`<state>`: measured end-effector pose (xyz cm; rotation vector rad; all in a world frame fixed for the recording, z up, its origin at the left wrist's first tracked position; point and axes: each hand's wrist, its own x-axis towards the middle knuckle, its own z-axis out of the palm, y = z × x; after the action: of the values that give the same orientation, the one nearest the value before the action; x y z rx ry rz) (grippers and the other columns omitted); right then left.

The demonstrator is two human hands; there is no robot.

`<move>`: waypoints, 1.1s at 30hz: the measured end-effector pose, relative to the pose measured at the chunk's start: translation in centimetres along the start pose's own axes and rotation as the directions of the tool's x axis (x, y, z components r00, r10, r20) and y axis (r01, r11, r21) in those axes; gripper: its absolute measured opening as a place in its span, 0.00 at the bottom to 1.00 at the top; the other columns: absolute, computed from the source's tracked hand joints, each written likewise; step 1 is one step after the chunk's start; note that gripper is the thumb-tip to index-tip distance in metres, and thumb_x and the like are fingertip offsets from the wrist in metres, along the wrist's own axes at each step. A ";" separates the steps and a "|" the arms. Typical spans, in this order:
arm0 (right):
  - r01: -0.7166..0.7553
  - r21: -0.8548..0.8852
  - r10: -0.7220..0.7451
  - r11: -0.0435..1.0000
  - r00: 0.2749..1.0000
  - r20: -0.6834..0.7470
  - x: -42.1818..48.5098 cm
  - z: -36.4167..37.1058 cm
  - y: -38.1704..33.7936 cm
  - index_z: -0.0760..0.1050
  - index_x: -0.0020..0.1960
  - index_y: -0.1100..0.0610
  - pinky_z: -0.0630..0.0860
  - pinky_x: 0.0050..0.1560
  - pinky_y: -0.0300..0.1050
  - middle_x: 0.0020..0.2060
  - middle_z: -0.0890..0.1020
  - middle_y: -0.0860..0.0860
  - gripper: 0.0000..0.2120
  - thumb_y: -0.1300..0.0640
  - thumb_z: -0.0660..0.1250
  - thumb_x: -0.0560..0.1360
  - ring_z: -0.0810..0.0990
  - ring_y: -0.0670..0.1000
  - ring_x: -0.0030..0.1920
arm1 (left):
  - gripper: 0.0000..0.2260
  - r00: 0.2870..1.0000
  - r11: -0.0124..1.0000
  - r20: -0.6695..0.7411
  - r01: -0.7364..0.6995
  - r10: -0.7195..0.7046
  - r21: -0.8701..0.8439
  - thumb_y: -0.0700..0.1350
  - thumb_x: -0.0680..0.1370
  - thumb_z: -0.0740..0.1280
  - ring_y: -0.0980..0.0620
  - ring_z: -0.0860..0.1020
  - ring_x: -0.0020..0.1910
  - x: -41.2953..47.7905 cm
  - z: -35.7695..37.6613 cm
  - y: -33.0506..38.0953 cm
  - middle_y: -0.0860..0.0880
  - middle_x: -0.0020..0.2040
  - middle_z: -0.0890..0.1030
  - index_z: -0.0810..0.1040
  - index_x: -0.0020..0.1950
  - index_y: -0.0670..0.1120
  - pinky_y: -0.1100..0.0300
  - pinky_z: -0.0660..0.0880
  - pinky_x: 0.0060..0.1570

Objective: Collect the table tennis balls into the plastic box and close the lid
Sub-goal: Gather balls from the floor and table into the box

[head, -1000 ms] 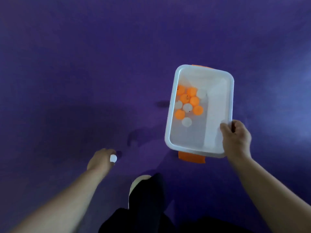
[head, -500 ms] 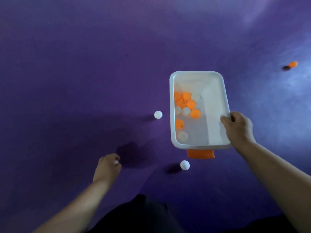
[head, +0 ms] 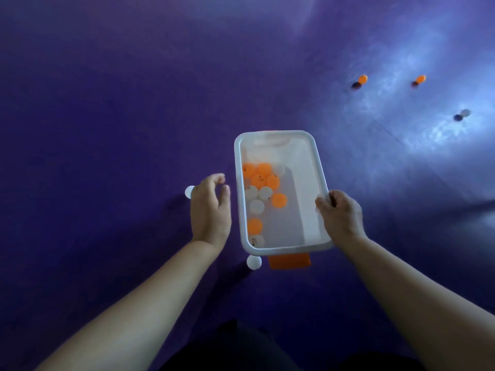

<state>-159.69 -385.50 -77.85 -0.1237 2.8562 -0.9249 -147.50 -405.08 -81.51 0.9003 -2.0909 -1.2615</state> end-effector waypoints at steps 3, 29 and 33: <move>-0.070 0.028 0.070 0.997 0.997 -0.018 0.0 -0.3 1.7 0.63 0.30 0.56 0.64 0.31 0.46 0.28 0.69 0.49 0.16 0.56 0.63 0.74 0.65 0.49 0.30 | 0.10 0.983 0.985 0.112 0.138 -0.149 0.102 0.41 0.78 0.61 0.46 0.77 0.56 -2.0 1.6 -3.8 0.45 0.55 0.80 0.77 0.57 0.42 0.52 0.74 0.56; -0.280 0.097 0.282 0.955 0.959 -0.006 -1.0 -0.5 7.0 0.71 0.39 0.63 0.69 0.35 0.47 0.36 0.75 0.56 0.11 0.57 0.63 0.76 0.72 0.53 0.36 | 0.17 0.970 0.857 0.111 0.136 -0.218 0.497 0.36 0.74 0.64 0.42 0.76 0.48 6.2 0.3 -9.0 0.45 0.59 0.68 0.73 0.62 0.45 0.54 0.70 0.38; -0.272 0.109 0.274 0.956 0.962 0.001 -1.0 -0.3 6.9 0.73 0.41 0.64 0.71 0.36 0.49 0.37 0.77 0.58 0.10 0.57 0.63 0.76 0.74 0.55 0.37 | 0.27 0.886 0.737 0.330 0.020 -0.327 0.676 0.45 0.78 0.65 0.44 0.76 0.55 8.0 0.8 -10.2 0.45 0.67 0.66 0.60 0.75 0.52 0.54 0.71 0.42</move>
<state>-159.04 -379.62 -81.57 0.2834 2.7319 -1.0195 -150.43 -414.26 -90.25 1.2242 -2.9725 -0.8367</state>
